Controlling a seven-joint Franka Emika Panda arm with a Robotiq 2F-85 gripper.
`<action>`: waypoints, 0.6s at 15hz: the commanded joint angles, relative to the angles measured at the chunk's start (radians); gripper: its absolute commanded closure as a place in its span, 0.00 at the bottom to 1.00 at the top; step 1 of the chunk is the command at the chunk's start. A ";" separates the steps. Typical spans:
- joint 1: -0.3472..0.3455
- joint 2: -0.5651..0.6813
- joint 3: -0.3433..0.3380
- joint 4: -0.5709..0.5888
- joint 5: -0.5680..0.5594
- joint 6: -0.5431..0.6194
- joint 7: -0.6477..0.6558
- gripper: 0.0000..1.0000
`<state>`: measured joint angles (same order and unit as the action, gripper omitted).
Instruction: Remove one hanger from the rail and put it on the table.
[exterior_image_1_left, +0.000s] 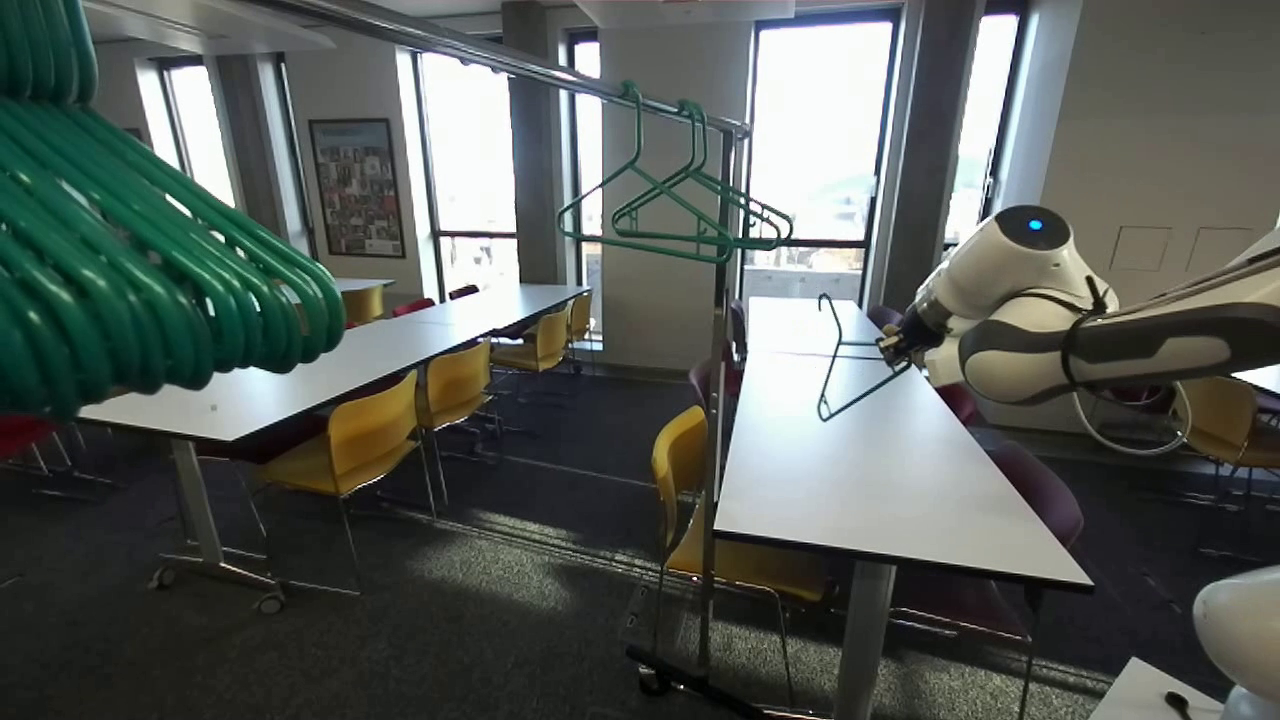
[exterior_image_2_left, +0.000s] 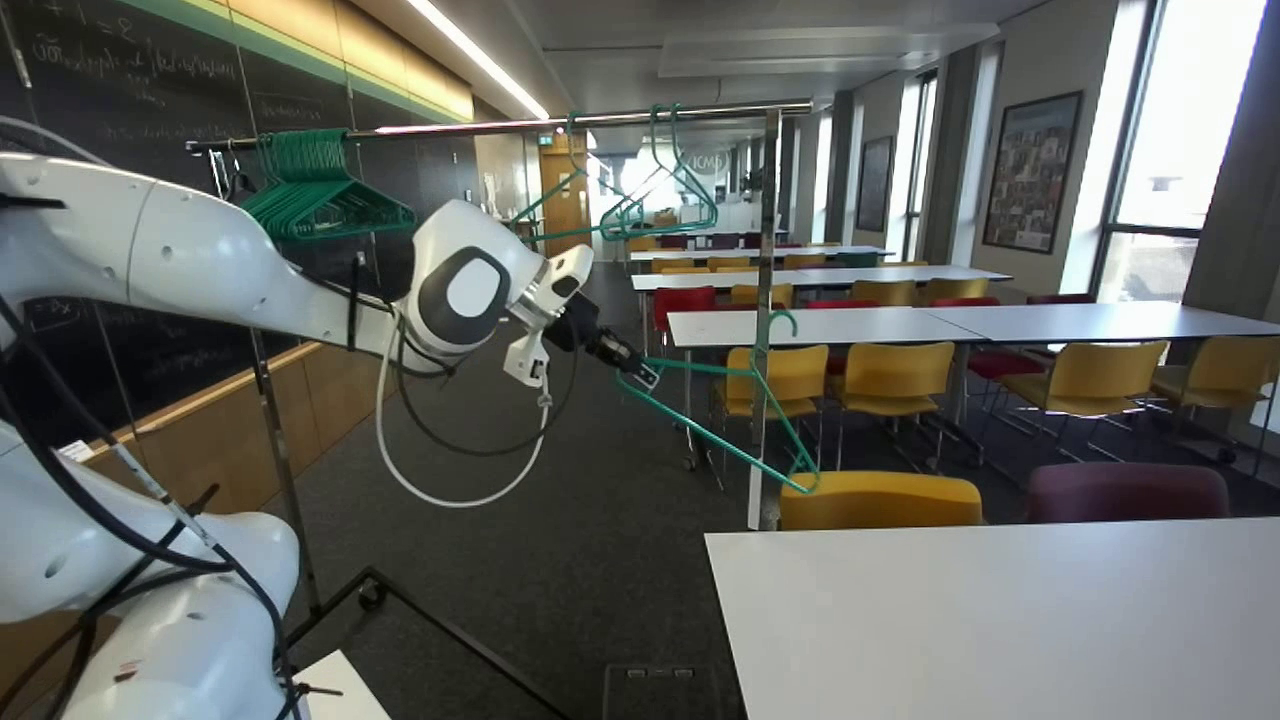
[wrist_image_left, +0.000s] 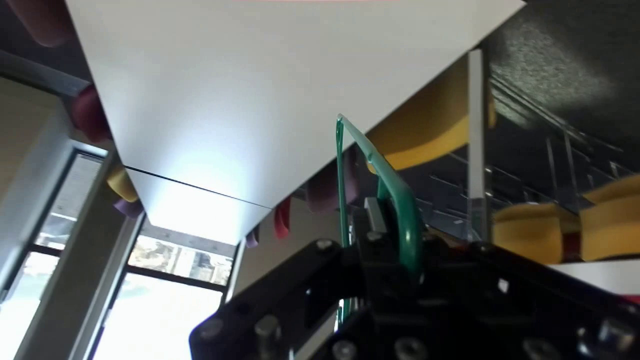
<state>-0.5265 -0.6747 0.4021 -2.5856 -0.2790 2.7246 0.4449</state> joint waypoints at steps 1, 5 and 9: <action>-0.244 0.132 0.124 0.071 -0.210 -0.015 0.146 0.99; -0.465 0.288 0.254 0.166 -0.502 -0.095 0.345 0.99; -0.711 0.415 0.443 0.281 -0.796 -0.088 0.495 0.99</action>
<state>-1.1013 -0.3583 0.7330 -2.4228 -0.8792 2.6453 0.8432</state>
